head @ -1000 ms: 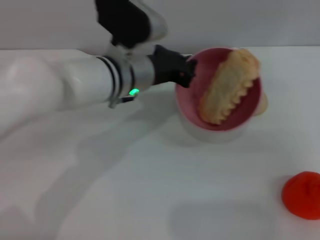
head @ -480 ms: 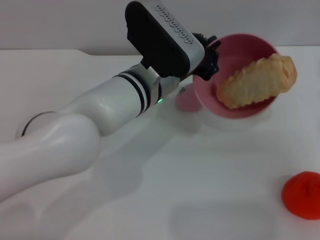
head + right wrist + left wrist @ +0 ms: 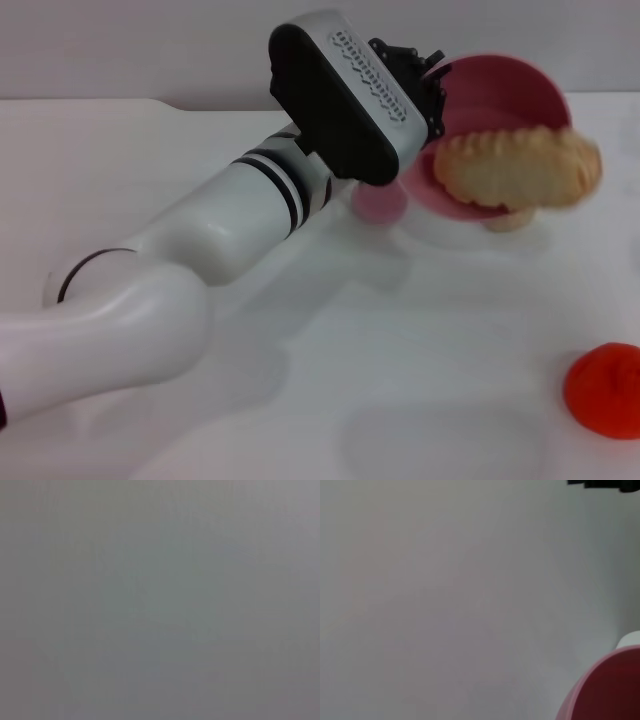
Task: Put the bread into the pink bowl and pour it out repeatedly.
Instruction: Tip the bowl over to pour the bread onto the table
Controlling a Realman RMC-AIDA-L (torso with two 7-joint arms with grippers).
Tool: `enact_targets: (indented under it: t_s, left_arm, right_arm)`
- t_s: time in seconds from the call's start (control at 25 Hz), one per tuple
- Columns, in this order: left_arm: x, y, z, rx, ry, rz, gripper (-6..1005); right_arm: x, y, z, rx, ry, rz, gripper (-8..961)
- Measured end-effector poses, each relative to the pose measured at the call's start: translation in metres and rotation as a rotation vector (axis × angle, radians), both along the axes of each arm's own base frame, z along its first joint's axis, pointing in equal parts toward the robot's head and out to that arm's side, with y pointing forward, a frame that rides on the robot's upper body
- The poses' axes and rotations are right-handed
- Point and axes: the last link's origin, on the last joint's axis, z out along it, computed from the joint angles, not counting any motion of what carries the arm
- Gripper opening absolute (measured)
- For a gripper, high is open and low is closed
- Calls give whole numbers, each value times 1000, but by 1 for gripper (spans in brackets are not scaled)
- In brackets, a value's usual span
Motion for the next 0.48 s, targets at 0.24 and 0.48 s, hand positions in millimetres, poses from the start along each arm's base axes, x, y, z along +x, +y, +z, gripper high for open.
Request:
enact_targets:
  t_s: [0.24, 0.48]
  left_arm:
    - [4, -3, 0, 44, 0, -50, 48]
    - [5, -3, 2, 61, -8, -56, 48]
  right_arm:
    - [-7, -1, -4, -12, 19, 40, 432]
    - [-13, -1, -10, -30, 23, 68, 432]
